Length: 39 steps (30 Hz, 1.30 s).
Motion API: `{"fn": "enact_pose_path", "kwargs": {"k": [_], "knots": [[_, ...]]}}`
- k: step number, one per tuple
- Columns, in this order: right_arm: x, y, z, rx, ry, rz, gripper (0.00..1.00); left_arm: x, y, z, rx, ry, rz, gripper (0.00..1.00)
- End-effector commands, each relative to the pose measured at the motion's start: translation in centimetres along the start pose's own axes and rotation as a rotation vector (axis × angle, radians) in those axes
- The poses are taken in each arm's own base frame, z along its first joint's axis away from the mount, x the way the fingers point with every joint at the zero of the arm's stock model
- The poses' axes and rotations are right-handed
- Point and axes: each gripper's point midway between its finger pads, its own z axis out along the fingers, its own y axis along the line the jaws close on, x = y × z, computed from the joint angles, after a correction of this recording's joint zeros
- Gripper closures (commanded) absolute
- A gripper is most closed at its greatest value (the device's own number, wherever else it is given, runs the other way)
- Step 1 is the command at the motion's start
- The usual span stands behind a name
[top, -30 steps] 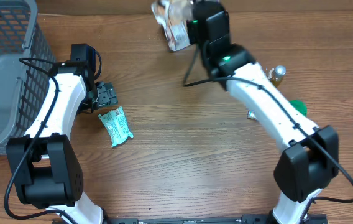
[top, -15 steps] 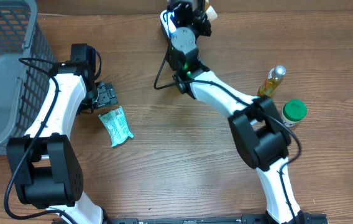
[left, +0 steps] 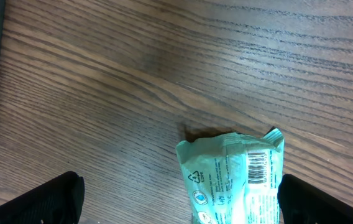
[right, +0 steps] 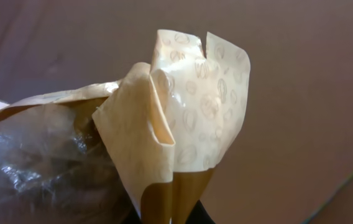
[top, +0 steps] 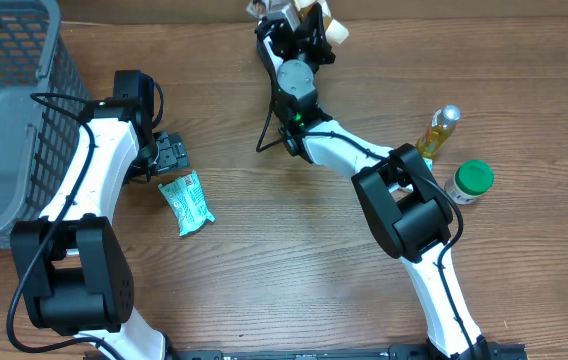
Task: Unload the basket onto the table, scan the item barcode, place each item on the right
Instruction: 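Swing the snack pouch right and set it down near the tub, then move the right gripper left to the mint-green wrapped bar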
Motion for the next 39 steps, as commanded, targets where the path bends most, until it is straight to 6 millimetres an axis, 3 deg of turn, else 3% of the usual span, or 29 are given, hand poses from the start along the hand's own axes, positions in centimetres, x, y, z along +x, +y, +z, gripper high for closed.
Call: {"fn": "enact_pose_path", "kwargs": {"k": [1,4,6,10,14,17,21,25,27,28,31,32,35,39], "knots": [[-2.7,-4.0,0.2,0.121,-0.037,0.124,0.97,-0.1,0.1,-0.9,0.002,-0.024,0.014,0.00],[-5.0,-6.4,-0.2,0.163,-0.059,0.175,0.97,-0.2,0.1,-0.9,0.002,-0.024,0.014,0.00],[-5.3,-6.3,-0.1,0.129,-0.016,0.105,0.97,-0.1,0.1,-0.9,0.002,-0.024,0.014,0.01],[-2.8,-3.9,-0.1,-0.028,0.144,-0.110,0.97,-0.1,0.1,-0.9,0.002,-0.024,0.014,0.00],[-0.6,-3.9,-2.2,-0.142,0.313,-0.173,0.97,-0.1,0.1,-0.9,0.002,-0.024,0.014,0.01],[1.0,-3.9,-5.1,-0.309,0.429,-0.193,0.96,-0.1,0.1,-0.9,0.002,-0.024,0.014,0.00],[4.2,-3.0,-11.6,-0.688,0.654,-0.182,0.96,-0.1,0.1,-0.9,0.002,-0.024,0.014,0.01],[9.1,-4.7,-17.1,-0.870,0.984,-0.140,0.96,-0.1,0.1,-0.9,0.002,-0.024,0.014,0.01],[11.3,-5.9,-18.4,-0.879,1.119,-0.118,0.96,-0.1,0.1,-0.9,0.002,-0.024,0.014,0.00],[12.3,-6.6,-18.6,-0.861,1.173,-0.101,0.89,-0.1,0.1,-0.9,0.002,-0.024,0.014,0.00],[14.7,-8.4,-17.9,-0.757,1.280,-0.018,0.39,-0.1,0.1,-0.9,0.002,-0.024,0.014,0.00],[15.1,-8.7,-17.6,-0.720,1.304,0.023,0.34,-0.1,0.1,-0.9,0.002,-0.024,0.014,0.01],[15.2,-8.5,-17.9,-0.707,1.385,0.172,0.33,-0.1,0.1,-0.9,0.002,-0.024,0.014,0.00],[13.3,-6.2,-20.4,-0.909,1.454,0.309,0.34,-0.2,0.1,-0.9,0.002,-0.024,0.014,0.00]]}}
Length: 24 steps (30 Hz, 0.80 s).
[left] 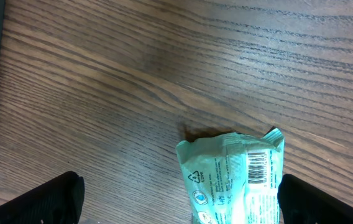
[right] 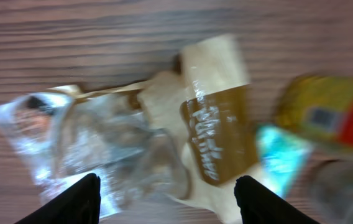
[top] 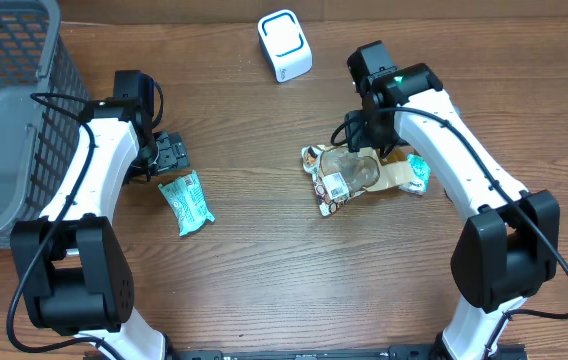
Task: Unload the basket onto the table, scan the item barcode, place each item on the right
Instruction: 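Move the right gripper left to the mint-green wrapped bar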
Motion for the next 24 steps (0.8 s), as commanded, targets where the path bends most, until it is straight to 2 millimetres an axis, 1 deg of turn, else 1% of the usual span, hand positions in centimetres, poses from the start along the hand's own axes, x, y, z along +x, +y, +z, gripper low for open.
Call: {"fn": "enact_pose_path", "kwargs": {"k": [1,4,7,11,13,17,21,24], "knots": [[1.4,5.0,-0.8,-0.259,0.072,0.051,0.35,-0.2,0.1,-0.9,0.002,-0.024,0.014,0.00],[2.5,8.6,-1.7,-0.395,0.111,0.012,0.36,-0.2,0.1,-0.9,0.002,-0.024,0.014,0.00],[3.0,11.5,-2.0,-0.460,0.103,-0.037,0.36,-0.2,0.1,-0.9,0.002,-0.025,0.014,0.00],[3.7,15.2,-1.5,-0.493,0.083,-0.023,0.36,-0.2,0.1,-0.9,0.002,-0.024,0.014,0.00],[4.4,17.1,-1.1,-0.512,0.070,-0.055,0.36,-0.2,0.1,-0.9,0.002,-0.025,0.014,0.00],[6.4,21.5,-0.2,-0.564,0.031,-0.160,0.32,-0.2,0.1,-0.9,0.002,-0.024,0.014,0.00],[8.2,25.7,0.4,-0.629,-0.042,-0.260,0.32,-0.2,0.1,-0.9,0.002,-0.024,0.014,0.01],[8.7,27.5,1.5,-0.614,-0.133,-0.306,0.32,-0.2,0.1,-0.9,0.002,-0.024,0.014,0.00]]}}
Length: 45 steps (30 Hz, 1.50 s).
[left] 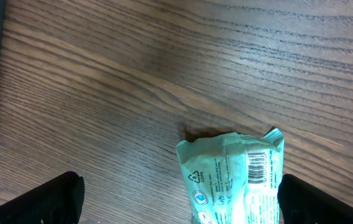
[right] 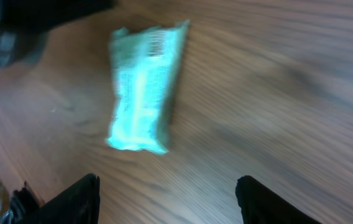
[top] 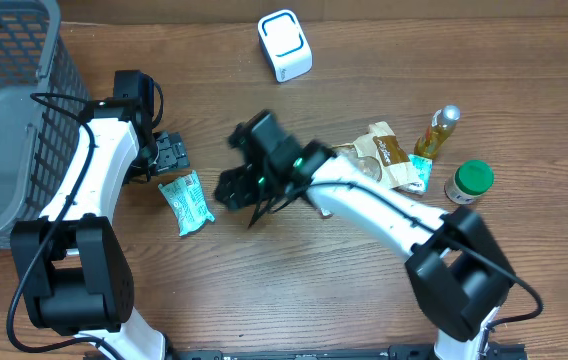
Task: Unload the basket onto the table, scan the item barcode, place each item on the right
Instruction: 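Move the right gripper left to the mint-green wrapped bar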
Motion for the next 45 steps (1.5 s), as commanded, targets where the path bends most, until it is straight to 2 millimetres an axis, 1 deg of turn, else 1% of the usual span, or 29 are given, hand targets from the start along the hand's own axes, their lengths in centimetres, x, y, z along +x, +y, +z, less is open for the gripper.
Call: {"fn": "enact_pose_path", "kwargs": {"k": [1,5,8,10,11,13,14,18,19,20,21,23,26,29,31,33,35,38,39,40,41,42,43,45], "knots": [[1.2,-0.3,2.2,0.074,-0.032,-0.039,0.32,-0.2,0.1,-0.9,0.002,-0.024,0.014,0.01],[1.2,-1.0,4.2,0.169,-0.109,-0.086,0.29,-0.2,0.1,-0.9,0.002,-0.024,0.014,0.00],[1.3,-0.8,6.0,0.154,-0.119,-0.097,0.29,-0.2,0.1,-0.9,0.002,-0.024,0.014,0.01],[1.5,-1.1,7.0,0.153,-0.117,-0.100,0.29,-0.2,0.1,-0.9,0.002,-0.025,0.014,0.00],[1.7,-1.3,7.5,0.154,-0.112,-0.099,0.32,-0.2,0.1,-0.9,0.002,-0.024,0.014,0.00],[2.1,-1.4,8.1,0.142,-0.096,-0.098,0.39,-0.2,0.1,-0.9,0.002,-0.024,0.014,0.00],[2.4,-1.3,8.4,0.127,-0.085,-0.097,0.44,-0.2,0.1,-0.9,0.002,-0.024,0.014,0.00],[2.7,-0.2,8.5,0.067,-0.067,-0.101,0.62,-0.2,0.1,-0.9,0.002,-0.024,0.014,0.00],[2.7,-0.1,8.5,0.059,-0.066,-0.102,0.70,-0.2,0.1,-0.9,0.002,-0.024,0.014,0.01],[2.7,0.0,8.5,0.056,-0.064,-0.102,0.80,-0.2,0.1,-0.9,0.002,-0.024,0.014,0.01],[2.7,-0.1,8.5,0.058,-0.062,-0.102,0.94,-0.2,0.1,-0.9,0.002,-0.024,0.014,0.00],[2.7,-0.2,8.5,0.062,-0.059,-0.099,0.96,-0.2,0.1,-0.9,0.002,-0.024,0.014,0.00],[1.8,-0.7,7.3,0.073,-0.069,-0.080,0.96,-0.2,0.1,-0.9,0.002,-0.025,0.014,0.01],[0.0,-1.8,4.6,0.090,-0.097,-0.044,0.96,-0.2,0.1,-0.9,0.002,-0.024,0.014,0.01],[-0.6,-2.8,2.8,0.110,-0.101,-0.018,0.96,-0.2,0.1,-0.9,0.002,-0.025,0.014,0.00],[-0.7,-4.5,1.0,0.146,-0.081,-0.014,0.96,-0.2,0.1,-0.9,0.002,-0.024,0.014,0.01],[-0.1,-6.3,-0.3,0.185,-0.039,-0.033,0.96,-0.2,0.1,-0.9,0.002,-0.024,0.014,0.01],[0.8,-8.9,-1.4,0.239,0.021,-0.045,0.96,-0.2,0.1,-0.9,0.002,-0.024,0.014,0.01],[0.8,-9.8,-1.7,0.262,0.025,-0.035,0.94,-0.2,0.1,-0.9,0.002,-0.024,0.014,0.01],[0.6,-10.7,-2.0,0.286,0.020,-0.021,0.78,-0.2,0.1,-0.9,0.002,-0.024,0.014,0.00],[0.4,-11.3,-2.3,0.295,0.015,-0.008,0.52,-0.2,0.1,-0.9,0.002,-0.024,0.014,0.01],[0.2,-11.7,-2.5,0.295,0.008,0.014,0.33,-0.2,0.1,-0.9,0.002,-0.024,0.014,0.01],[0.1,-12.1,-2.6,0.292,0.002,0.064,0.25,-0.2,0.1,-0.9,0.002,-0.024,0.014,0.00],[0.5,-11.9,-2.7,0.248,0.014,0.183,0.22,-0.2,0.1,-0.9,0.002,-0.024,0.014,0.00]]}}
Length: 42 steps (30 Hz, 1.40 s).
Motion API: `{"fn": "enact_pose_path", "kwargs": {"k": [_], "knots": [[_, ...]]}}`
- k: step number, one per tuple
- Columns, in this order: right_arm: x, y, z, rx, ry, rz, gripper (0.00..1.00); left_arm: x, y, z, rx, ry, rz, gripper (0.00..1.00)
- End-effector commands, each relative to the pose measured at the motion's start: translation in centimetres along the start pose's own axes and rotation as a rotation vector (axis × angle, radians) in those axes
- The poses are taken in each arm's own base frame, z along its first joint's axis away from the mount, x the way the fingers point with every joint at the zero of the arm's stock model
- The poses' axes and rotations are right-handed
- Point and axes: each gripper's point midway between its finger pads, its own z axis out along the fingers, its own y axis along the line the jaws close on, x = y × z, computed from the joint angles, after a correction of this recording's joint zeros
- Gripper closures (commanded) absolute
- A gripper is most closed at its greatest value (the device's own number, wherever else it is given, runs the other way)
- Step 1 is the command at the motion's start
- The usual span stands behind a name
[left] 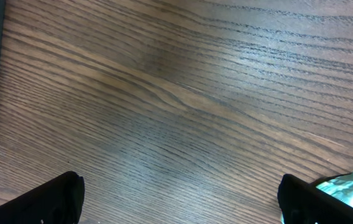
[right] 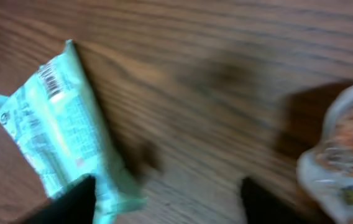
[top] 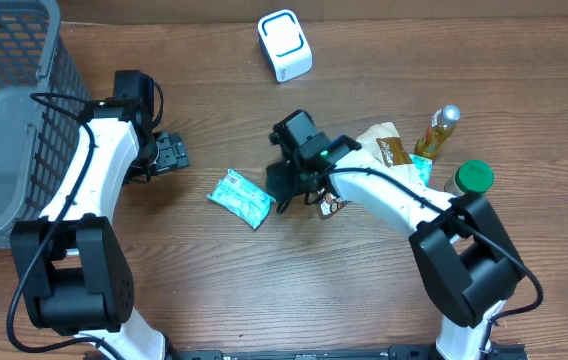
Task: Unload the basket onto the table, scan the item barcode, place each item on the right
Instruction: 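Move the right gripper left to the mint-green wrapped bar, then lower the right gripper and grasp the mint-green bar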
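Observation:
A green packet point(top: 241, 198) lies flat on the table left of centre, with a barcode near one end point(right: 51, 79). My right gripper point(top: 286, 190) hovers just right of it. The wrist view is blurred and shows the right gripper point(right: 170, 199) open, its left finger at the packet's edge point(right: 71, 149). The white scanner point(top: 284, 43) stands at the back. My left gripper point(top: 172, 153) is open over bare wood. In its wrist view the left gripper point(left: 179, 199) holds nothing, and a corner of the packet shows at the lower right.
A grey mesh basket point(top: 9, 110) fills the far left. A clear and brown packet point(top: 369, 150) lies behind the right arm. An oil bottle point(top: 439, 130) and a green-lidded jar point(top: 472, 178) stand at the right.
The green packet was next to the left gripper; it now lies farther right and turned. The right gripper has moved right with it, jaws still open. The left arm has not moved.
The right gripper was shut on a cream and brown packet at the back by the scanner. Then it stood open over that packet lying near the bottle. Then it was open beside the green packet at the left, which now lies nearer the middle.

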Motion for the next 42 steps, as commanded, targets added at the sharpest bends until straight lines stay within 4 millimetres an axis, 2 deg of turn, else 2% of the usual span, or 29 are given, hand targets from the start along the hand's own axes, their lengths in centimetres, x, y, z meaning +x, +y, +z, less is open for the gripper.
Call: {"fn": "enact_pose_path", "kwargs": {"k": [1,3,8,15,20,23,24,26,29,32,34,35,39,42], "knots": [[-0.2,0.8,-1.3,-0.086,0.020,0.158,0.22,-0.2,0.1,-0.9,0.002,-0.024,0.014,0.01],[1.0,2.3,-1.7,-0.196,0.112,0.309,0.22,-0.2,0.1,-0.9,0.002,-0.025,0.014,0.00],[1.8,3.6,-1.9,-0.236,0.162,0.386,0.21,-0.2,0.1,-0.9,0.002,-0.025,0.013,0.01],[3.7,4.6,0.1,-0.125,0.143,0.538,0.19,-0.2,0.1,-0.9,0.002,-0.025,0.013,0.00],[3.7,5.5,2.0,-0.129,0.048,0.588,0.20,-0.2,0.1,-0.9,0.003,-0.025,0.014,0.00],[4.0,6.0,2.7,-0.148,0.028,0.613,0.29,-0.2,0.1,-0.9,0.002,-0.025,0.013,0.01],[4.1,6.0,2.9,-0.147,0.026,0.622,0.31,-0.2,0.1,-0.9,0.003,-0.025,0.013,0.01],[4.2,5.5,3.2,-0.129,0.008,0.624,0.42,-0.2,0.1,-0.9,0.002,-0.025,0.014,0.01],[4.2,4.9,3.4,-0.108,-0.006,0.623,0.50,-0.2,0.1,-0.9,0.002,-0.025,0.013,0.00],[4.2,4.9,3.3,-0.109,-0.006,0.625,0.47,-0.2,0.1,-0.9,0.002,-0.025,0.014,0.01],[4.1,4.9,3.3,-0.109,-0.007,0.626,0.30,-0.2,0.1,-0.9,0.002,-0.025,0.014,0.01],[4.0,4.9,3.3,-0.112,-0.011,0.626,0.29,-0.2,0.1,-0.9,0.002,-0.025,0.014,0.01],[2.8,4.8,3.2,-0.139,-0.043,0.675,0.29,-0.2,0.1,-0.9,0.002,-0.025,0.014,0.01],[2.1,4.3,3.0,-0.149,-0.056,0.740,0.40,-0.2,0.1,-0.9,0.002,-0.025,0.013,0.00]]}}
